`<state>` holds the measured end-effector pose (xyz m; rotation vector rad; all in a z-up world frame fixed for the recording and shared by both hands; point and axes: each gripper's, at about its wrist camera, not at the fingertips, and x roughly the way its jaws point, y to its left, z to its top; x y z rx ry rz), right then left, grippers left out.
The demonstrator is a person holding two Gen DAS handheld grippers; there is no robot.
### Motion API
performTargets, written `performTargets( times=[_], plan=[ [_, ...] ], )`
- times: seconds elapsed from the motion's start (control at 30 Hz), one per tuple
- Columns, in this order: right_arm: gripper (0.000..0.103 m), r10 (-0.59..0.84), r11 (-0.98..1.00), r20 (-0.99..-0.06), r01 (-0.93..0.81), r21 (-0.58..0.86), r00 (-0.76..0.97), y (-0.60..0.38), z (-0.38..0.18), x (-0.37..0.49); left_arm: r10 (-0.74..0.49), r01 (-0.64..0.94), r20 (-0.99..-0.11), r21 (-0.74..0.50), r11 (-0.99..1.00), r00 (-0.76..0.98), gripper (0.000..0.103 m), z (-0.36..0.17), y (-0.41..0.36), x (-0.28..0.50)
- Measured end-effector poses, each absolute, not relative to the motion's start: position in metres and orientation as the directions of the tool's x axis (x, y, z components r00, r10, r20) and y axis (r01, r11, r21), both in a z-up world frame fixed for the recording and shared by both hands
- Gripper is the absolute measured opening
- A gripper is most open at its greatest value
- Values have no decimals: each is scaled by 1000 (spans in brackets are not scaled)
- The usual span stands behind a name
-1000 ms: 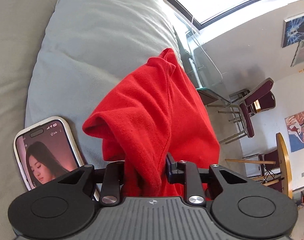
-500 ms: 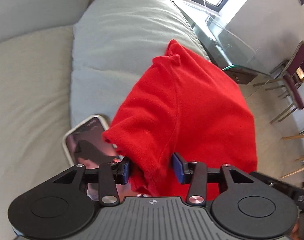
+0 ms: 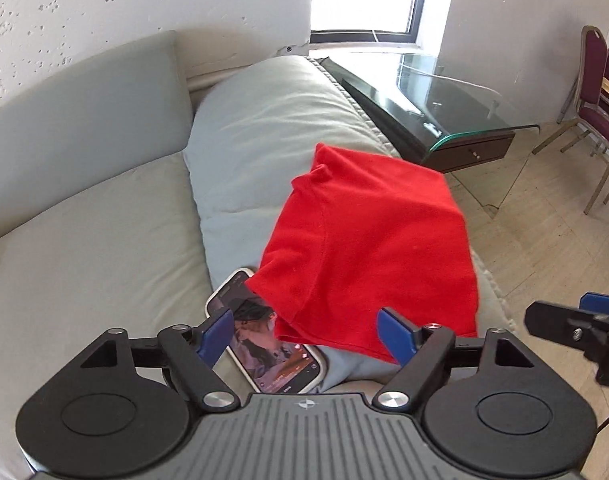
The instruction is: Fold clothes
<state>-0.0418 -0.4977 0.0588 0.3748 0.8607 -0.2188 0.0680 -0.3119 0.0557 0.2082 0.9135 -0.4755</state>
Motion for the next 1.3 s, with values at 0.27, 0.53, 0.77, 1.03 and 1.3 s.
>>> performTargets(
  times=[0.27,0.53,0.77,1.03,1.3],
  plan=[
    [88,-114,913,-767,371,170,631,-485,92,-61,-339,492,-778,-45,869,529,87,84,-310,49],
    [88,-177,899,-754,416,138,632,-468,103,-75,-395,529,-757,-77,845,520,88,92,-305,35],
    [89,-223,899,-746,429,92,628,-460,110,-79,-392,532,-738,-54,845,549,88,95,-307,30],
    [88,-244,897,-753,437,63,610,-462,106,-80,-374,545,-747,-19,839,550,87,89,-316,31],
    [88,-237,896,-759,438,69,606,-467,101,-80,-376,553,-749,-16,833,546,87,86,-318,32]
  ],
)
